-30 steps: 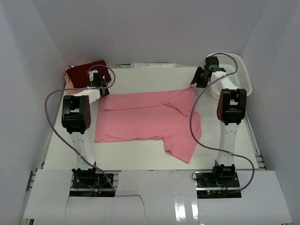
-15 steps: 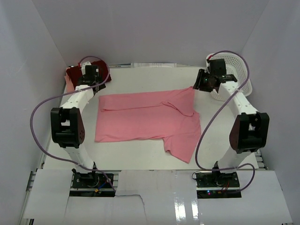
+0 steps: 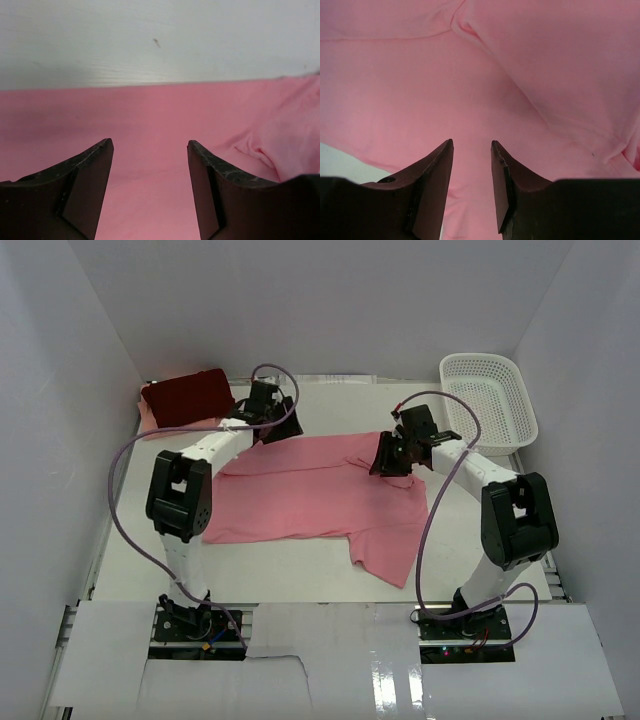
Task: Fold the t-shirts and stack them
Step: Fold the flattened tshirt in 1/3 of the way
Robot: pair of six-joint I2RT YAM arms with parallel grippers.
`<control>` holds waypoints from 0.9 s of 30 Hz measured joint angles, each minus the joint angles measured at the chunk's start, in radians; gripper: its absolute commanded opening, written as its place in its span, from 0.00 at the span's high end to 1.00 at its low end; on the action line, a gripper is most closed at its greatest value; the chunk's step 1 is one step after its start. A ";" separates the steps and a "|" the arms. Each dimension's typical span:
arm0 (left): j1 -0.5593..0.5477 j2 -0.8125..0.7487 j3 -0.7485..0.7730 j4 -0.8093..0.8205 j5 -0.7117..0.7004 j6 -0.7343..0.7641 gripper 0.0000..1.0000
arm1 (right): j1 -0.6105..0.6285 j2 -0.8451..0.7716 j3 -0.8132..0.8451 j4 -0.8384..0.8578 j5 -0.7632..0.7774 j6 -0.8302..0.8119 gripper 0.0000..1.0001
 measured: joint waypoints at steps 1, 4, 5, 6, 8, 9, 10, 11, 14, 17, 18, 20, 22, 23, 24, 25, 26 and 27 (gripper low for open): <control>-0.014 0.034 0.017 0.002 0.035 -0.011 0.29 | 0.004 0.008 0.000 0.014 0.000 0.006 0.58; -0.037 0.120 0.068 0.004 0.111 -0.043 0.29 | 0.018 0.038 0.000 0.045 -0.008 0.026 0.59; -0.040 0.145 0.092 0.004 0.131 -0.052 0.29 | 0.022 0.049 0.000 0.056 -0.012 0.031 0.59; -0.041 0.169 0.119 0.006 0.149 -0.061 0.29 | 0.026 0.061 -0.001 0.068 -0.018 0.039 0.60; -0.046 0.201 0.164 0.009 0.181 -0.079 0.30 | 0.034 0.086 -0.004 0.092 -0.026 0.054 0.60; -0.048 0.214 0.185 0.011 0.196 -0.087 0.30 | 0.036 0.097 -0.006 0.101 -0.027 0.060 0.60; -0.049 0.223 0.204 0.017 0.217 -0.102 0.30 | 0.038 0.109 -0.010 0.113 -0.029 0.071 0.60; -0.051 0.230 0.221 0.020 0.220 -0.104 0.30 | 0.039 0.119 -0.014 0.124 -0.029 0.076 0.60; -0.066 0.245 0.256 0.035 0.261 -0.130 0.30 | 0.040 0.142 -0.036 0.157 -0.023 0.098 0.58; -0.085 0.252 0.267 0.053 0.302 -0.154 0.30 | 0.041 0.149 -0.066 0.179 0.000 0.116 0.56; -0.092 0.255 0.269 0.060 0.319 -0.163 0.30 | 0.041 0.149 -0.075 0.185 0.010 0.121 0.55; -0.105 0.266 0.274 0.078 0.345 -0.177 0.30 | 0.041 0.146 -0.086 0.209 0.025 0.134 0.53; -0.117 0.280 0.275 0.090 0.367 -0.187 0.30 | 0.041 0.145 -0.089 0.226 0.046 0.142 0.52; -0.121 0.289 0.275 0.094 0.375 -0.190 0.30 | 0.043 0.143 -0.092 0.236 0.061 0.147 0.51; -0.125 0.297 0.275 0.098 0.382 -0.194 0.30 | 0.045 0.141 -0.093 0.240 0.072 0.150 0.51; -0.129 0.308 0.275 0.102 0.388 -0.196 0.30 | 0.047 0.139 -0.096 0.245 0.085 0.152 0.51; -0.133 0.317 0.274 0.105 0.394 -0.199 0.30 | 0.047 0.137 -0.099 0.249 0.097 0.154 0.51; -0.138 0.325 0.272 0.106 0.398 -0.201 0.30 | 0.048 0.135 -0.100 0.250 0.111 0.154 0.51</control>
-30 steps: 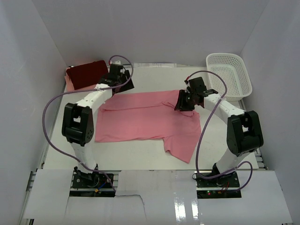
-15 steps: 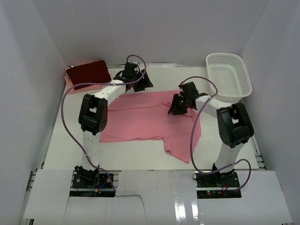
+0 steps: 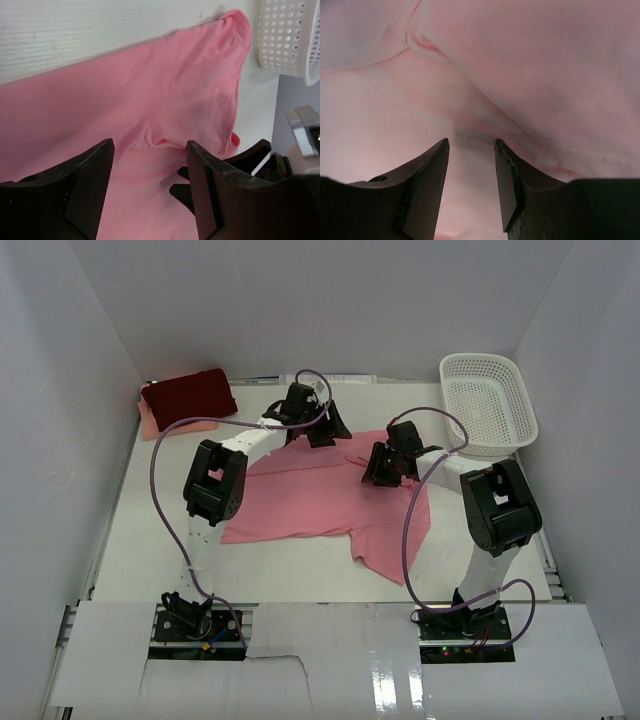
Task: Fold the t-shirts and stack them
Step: Fold the flattened tshirt in 1/3 of the way
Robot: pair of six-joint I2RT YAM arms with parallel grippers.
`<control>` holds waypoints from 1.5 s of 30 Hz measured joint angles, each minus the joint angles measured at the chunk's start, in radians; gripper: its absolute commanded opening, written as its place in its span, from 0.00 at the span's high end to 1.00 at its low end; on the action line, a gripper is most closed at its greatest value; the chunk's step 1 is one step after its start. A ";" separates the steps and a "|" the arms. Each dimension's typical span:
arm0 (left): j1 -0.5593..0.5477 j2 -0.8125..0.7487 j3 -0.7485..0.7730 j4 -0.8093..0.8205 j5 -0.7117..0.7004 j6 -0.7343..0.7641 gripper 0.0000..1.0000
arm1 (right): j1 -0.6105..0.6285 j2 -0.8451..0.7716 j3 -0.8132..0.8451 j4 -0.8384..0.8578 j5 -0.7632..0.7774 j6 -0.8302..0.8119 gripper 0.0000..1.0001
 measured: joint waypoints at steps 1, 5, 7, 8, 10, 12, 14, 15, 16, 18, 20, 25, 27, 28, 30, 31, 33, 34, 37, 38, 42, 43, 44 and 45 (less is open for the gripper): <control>-0.004 0.005 -0.003 0.002 0.003 -0.001 0.30 | 0.000 -0.001 0.000 0.000 0.008 0.000 0.51; -0.014 0.006 -0.028 0.024 0.018 -0.007 0.30 | 0.000 -0.003 -0.001 0.001 0.034 0.002 0.51; -0.016 0.006 -0.043 0.035 0.022 -0.008 0.30 | 0.000 -0.005 -0.001 0.001 0.044 0.002 0.51; -0.017 0.006 -0.048 0.039 0.022 -0.008 0.30 | 0.000 -0.006 -0.001 0.000 0.048 0.003 0.51; -0.017 0.006 -0.065 0.048 0.022 -0.008 0.30 | 0.000 -0.008 -0.003 0.000 0.056 0.003 0.51; -0.016 0.007 -0.084 0.056 0.022 -0.008 0.30 | -0.001 -0.011 -0.003 -0.002 0.060 0.003 0.51; -0.017 0.007 -0.100 0.060 0.023 -0.008 0.30 | -0.001 -0.014 -0.003 -0.002 0.067 0.003 0.51; -0.017 0.007 -0.107 0.061 0.023 -0.008 0.30 | -0.001 -0.016 -0.003 -0.002 0.071 0.003 0.51; -0.017 0.007 -0.113 0.064 0.023 -0.008 0.30 | -0.001 -0.016 -0.003 -0.002 0.075 0.003 0.51; -0.017 0.007 -0.122 0.065 0.024 -0.008 0.30 | -0.001 -0.016 -0.003 -0.003 0.087 0.003 0.51; -0.017 0.007 -0.126 0.077 0.025 -0.007 0.30 | -0.001 -0.014 -0.001 -0.005 0.098 0.003 0.51; -0.017 0.007 -0.143 0.106 0.027 0.002 0.30 | -0.001 0.016 0.038 -0.010 0.119 0.000 0.52; -0.016 0.004 -0.151 0.115 0.029 0.005 0.30 | -0.001 0.032 0.054 -0.009 0.126 -0.001 0.52; -0.016 0.003 -0.154 0.117 0.029 0.005 0.30 | -0.001 0.036 0.059 -0.009 0.127 -0.001 0.52; -0.016 0.002 -0.157 0.124 0.031 0.008 0.30 | -0.001 0.041 0.068 -0.009 0.131 -0.002 0.52; -0.016 0.002 -0.158 0.126 0.032 0.008 0.30 | -0.001 0.044 0.073 -0.009 0.132 -0.002 0.52; -0.016 0.001 -0.164 0.134 0.034 0.008 0.30 | -0.001 0.055 0.085 -0.008 0.136 -0.005 0.53; -0.016 0.001 -0.165 0.137 0.035 0.008 0.30 | -0.001 0.055 0.085 -0.008 0.136 -0.005 0.53; -0.016 -0.001 -0.170 0.143 0.037 0.009 0.30 | -0.001 0.073 0.109 -0.009 0.139 -0.010 0.53; -0.016 -0.001 -0.171 0.144 0.037 0.009 0.30 | -0.001 0.078 0.116 -0.009 0.140 -0.014 0.53; -0.016 -0.001 -0.172 0.146 0.037 0.012 0.30 | -0.001 0.088 0.139 -0.009 0.150 -0.030 0.53; -0.016 -0.001 -0.172 0.146 0.037 0.012 0.30 | -0.001 0.088 0.143 -0.009 0.151 -0.032 0.53; -0.016 -0.001 -0.172 0.146 0.037 0.012 0.30 | -0.001 0.088 0.149 -0.010 0.154 -0.035 0.53; -0.016 -0.001 -0.172 0.146 0.037 0.012 0.30 | -0.001 0.088 0.154 -0.010 0.157 -0.038 0.53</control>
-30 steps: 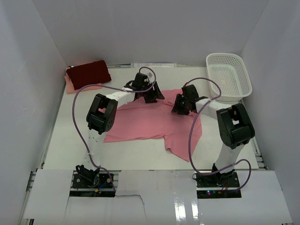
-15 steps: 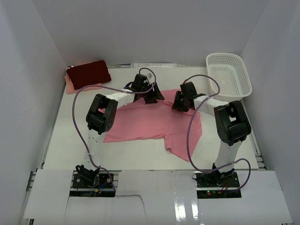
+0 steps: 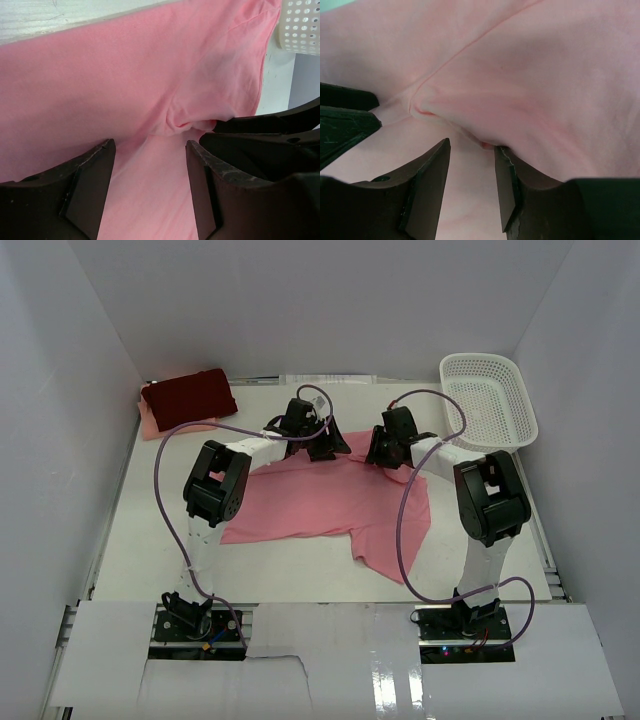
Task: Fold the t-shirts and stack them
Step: Fold the flattened tshirt in 1/3 of the way
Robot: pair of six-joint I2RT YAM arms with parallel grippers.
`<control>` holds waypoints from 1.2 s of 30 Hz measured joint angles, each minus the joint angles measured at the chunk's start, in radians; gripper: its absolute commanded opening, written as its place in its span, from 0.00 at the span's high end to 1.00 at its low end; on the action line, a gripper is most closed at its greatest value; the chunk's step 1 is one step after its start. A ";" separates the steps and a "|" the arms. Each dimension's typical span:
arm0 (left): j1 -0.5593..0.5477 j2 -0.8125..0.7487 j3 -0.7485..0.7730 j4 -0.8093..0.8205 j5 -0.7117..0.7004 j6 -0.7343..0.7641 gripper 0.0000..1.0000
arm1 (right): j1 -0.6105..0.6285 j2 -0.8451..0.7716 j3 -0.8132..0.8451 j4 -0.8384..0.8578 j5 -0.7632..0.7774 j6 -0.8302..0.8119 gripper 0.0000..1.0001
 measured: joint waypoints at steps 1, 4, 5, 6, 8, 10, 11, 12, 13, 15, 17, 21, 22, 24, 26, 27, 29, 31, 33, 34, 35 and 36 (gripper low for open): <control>0.000 0.000 0.000 0.000 0.000 0.000 0.30 | 0.000 0.000 0.007 0.000 0.003 -0.003 0.53; 0.000 0.000 0.000 0.000 0.000 0.000 0.30 | 0.000 0.003 0.024 0.000 0.008 -0.013 0.54; 0.000 0.000 0.000 0.000 0.000 0.000 0.30 | 0.000 0.006 0.029 -0.001 0.008 -0.016 0.56; 0.000 0.000 0.000 0.000 0.000 0.000 0.30 | 0.000 0.011 0.035 -0.001 0.008 -0.016 0.61; 0.000 0.000 0.000 0.000 0.001 0.003 0.30 | 0.000 0.024 0.045 -0.002 0.008 -0.021 0.71; 0.000 0.000 0.000 0.000 0.002 0.004 0.30 | 0.000 0.034 0.047 -0.002 0.007 -0.022 0.83; 0.000 0.000 0.000 0.000 0.002 0.005 0.30 | 0.000 0.038 0.047 -0.006 0.007 -0.024 0.86; 0.000 0.000 0.000 0.000 0.003 0.006 0.30 | 0.000 0.042 0.047 -0.008 0.006 -0.023 0.91; 0.000 0.000 0.000 0.000 0.003 0.007 0.30 | 0.000 0.045 0.047 -0.010 0.006 -0.022 0.92; 0.000 0.000 0.000 0.000 0.003 0.008 0.30 | 0.000 0.047 0.047 -0.021 0.006 -0.019 0.92; 0.000 0.000 0.000 0.000 0.003 0.008 0.30 | 0.000 0.047 0.047 -0.023 0.002 -0.017 0.92; 0.000 0.000 0.000 -0.001 0.003 0.011 0.30 | 0.000 0.046 0.047 -0.025 -0.018 -0.003 0.92; 0.000 0.000 0.000 -0.001 0.003 0.011 0.30 | 0.000 0.046 0.047 -0.025 -0.032 0.006 0.92; 0.000 0.000 0.000 -0.001 0.003 0.011 0.30 | -0.001 0.045 0.047 -0.028 -0.064 0.027 0.92; 0.000 0.000 0.000 -0.001 0.003 0.011 0.30 | -0.001 0.043 0.047 -0.035 -0.100 0.051 0.92; 0.000 0.000 0.000 -0.001 0.003 0.011 0.30 | -0.001 0.042 0.047 -0.040 -0.120 0.066 0.92; 0.000 0.000 0.000 -0.001 0.003 0.011 0.30 | -0.001 0.041 0.047 -0.049 -0.171 0.095 0.92; 0.000 0.000 0.000 -0.002 0.003 0.011 0.30 | -0.001 0.040 0.045 -0.051 -0.213 0.118 0.92; 0.000 0.000 0.000 -0.002 0.002 0.011 0.30 | -0.001 0.035 0.038 -0.056 -0.249 0.134 0.92; 0.000 -0.002 0.000 -0.004 0.002 0.011 0.30 | -0.001 0.029 0.028 -0.057 -0.269 0.143 0.92; 0.000 -0.002 0.000 -0.006 0.001 0.012 0.30 | -0.001 0.021 0.018 -0.060 -0.285 0.149 0.92; 0.000 -0.002 0.000 -0.007 -0.001 0.012 0.30 | -0.001 0.011 0.003 -0.061 -0.303 0.158 0.92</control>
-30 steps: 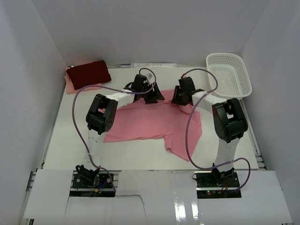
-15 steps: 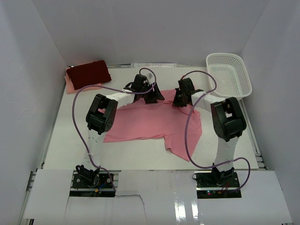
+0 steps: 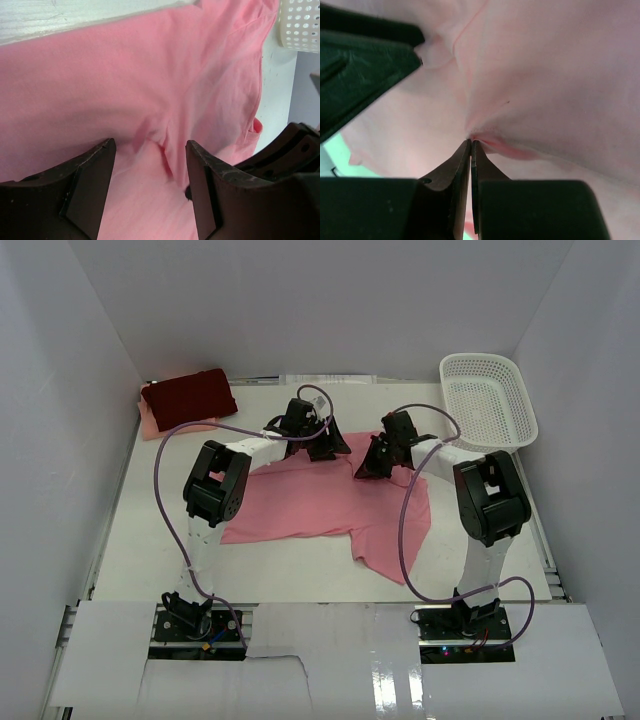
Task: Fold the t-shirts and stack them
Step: Fold the flattened tshirt in 1/3 of the way
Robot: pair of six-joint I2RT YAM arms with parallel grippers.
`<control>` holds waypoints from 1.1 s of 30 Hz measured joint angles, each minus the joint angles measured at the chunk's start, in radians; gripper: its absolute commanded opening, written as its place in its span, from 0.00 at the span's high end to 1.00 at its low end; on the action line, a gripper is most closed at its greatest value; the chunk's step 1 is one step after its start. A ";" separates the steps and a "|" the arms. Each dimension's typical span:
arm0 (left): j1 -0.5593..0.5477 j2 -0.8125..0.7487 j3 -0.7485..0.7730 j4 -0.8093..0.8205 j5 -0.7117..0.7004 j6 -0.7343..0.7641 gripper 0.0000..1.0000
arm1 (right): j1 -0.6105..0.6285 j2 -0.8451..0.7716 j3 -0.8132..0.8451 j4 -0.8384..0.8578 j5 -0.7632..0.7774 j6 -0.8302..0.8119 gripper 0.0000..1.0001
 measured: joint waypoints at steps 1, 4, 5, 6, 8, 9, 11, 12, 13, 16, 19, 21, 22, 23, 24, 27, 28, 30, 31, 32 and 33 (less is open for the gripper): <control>0.000 0.000 0.000 0.000 0.000 0.000 0.30 | 0.000 -0.008 -0.012 0.000 -0.016 0.008 0.92; 0.000 0.000 0.000 -0.002 -0.001 0.000 0.30 | 0.000 -0.027 -0.041 -0.007 -0.068 0.031 0.92; 0.000 -0.001 0.000 -0.002 -0.001 0.000 0.30 | 0.000 -0.029 -0.045 -0.012 -0.082 0.039 0.92; 0.000 -0.001 0.000 -0.003 -0.001 0.000 0.30 | 0.000 -0.029 -0.045 -0.018 -0.092 0.046 0.92; 0.000 -0.002 0.000 -0.006 -0.003 0.000 0.30 | 0.000 -0.029 -0.045 -0.025 -0.115 0.061 0.92; 0.000 -0.002 0.000 -0.006 -0.005 0.000 0.30 | 0.000 -0.029 -0.045 -0.029 -0.124 0.064 0.92; 0.000 -0.002 0.000 -0.008 -0.009 0.001 0.30 | 0.000 -0.028 -0.036 -0.050 -0.146 0.068 0.77; 0.000 -0.003 0.000 -0.010 -0.010 0.001 0.30 | 0.000 -0.025 -0.023 -0.068 -0.156 0.068 0.62; 0.000 -0.004 0.000 -0.011 -0.011 0.001 0.30 | 0.000 -0.019 -0.005 -0.082 -0.168 0.068 0.56; -0.002 -0.005 0.000 -0.013 -0.012 0.002 0.30 | 0.000 0.007 0.065 -0.120 -0.182 0.042 0.45; -0.002 -0.010 -0.006 -0.013 -0.012 0.002 0.30 | 0.001 0.015 0.115 -0.160 -0.152 -0.007 0.42; -0.002 -0.013 -0.012 -0.015 -0.014 0.005 0.30 | 0.002 0.005 0.138 -0.201 -0.068 -0.072 0.43; -0.002 -0.013 -0.011 -0.016 -0.014 0.006 0.30 | 0.002 -0.006 0.138 -0.217 -0.035 -0.097 0.44; -0.002 -0.013 -0.011 -0.017 -0.015 0.008 0.30 | 0.002 -0.019 0.137 -0.232 0.009 -0.119 0.44; -0.002 -0.013 -0.011 -0.017 -0.015 0.010 0.30 | 0.002 -0.036 0.132 -0.243 0.055 -0.147 0.45; -0.002 -0.016 -0.009 -0.030 -0.016 0.017 0.30 | 0.002 -0.127 0.092 -0.266 0.207 -0.226 0.48; -0.002 -0.016 -0.004 -0.040 -0.017 0.020 0.29 | 0.002 -0.167 0.074 -0.271 0.261 -0.253 0.48; -0.002 -0.016 0.010 -0.066 -0.020 0.027 0.29 | 0.001 -0.230 0.043 -0.272 0.362 -0.296 0.50; -0.002 -0.016 0.020 -0.083 -0.023 0.031 0.29 | 0.000 -0.252 0.033 -0.270 0.404 -0.314 0.51; -0.002 -0.016 0.032 -0.102 -0.029 0.037 0.28 | -0.002 -0.265 0.027 -0.268 0.443 -0.333 0.52; -0.002 -0.016 0.044 -0.121 -0.033 0.042 0.28 | -0.008 -0.269 0.026 -0.263 0.476 -0.349 0.53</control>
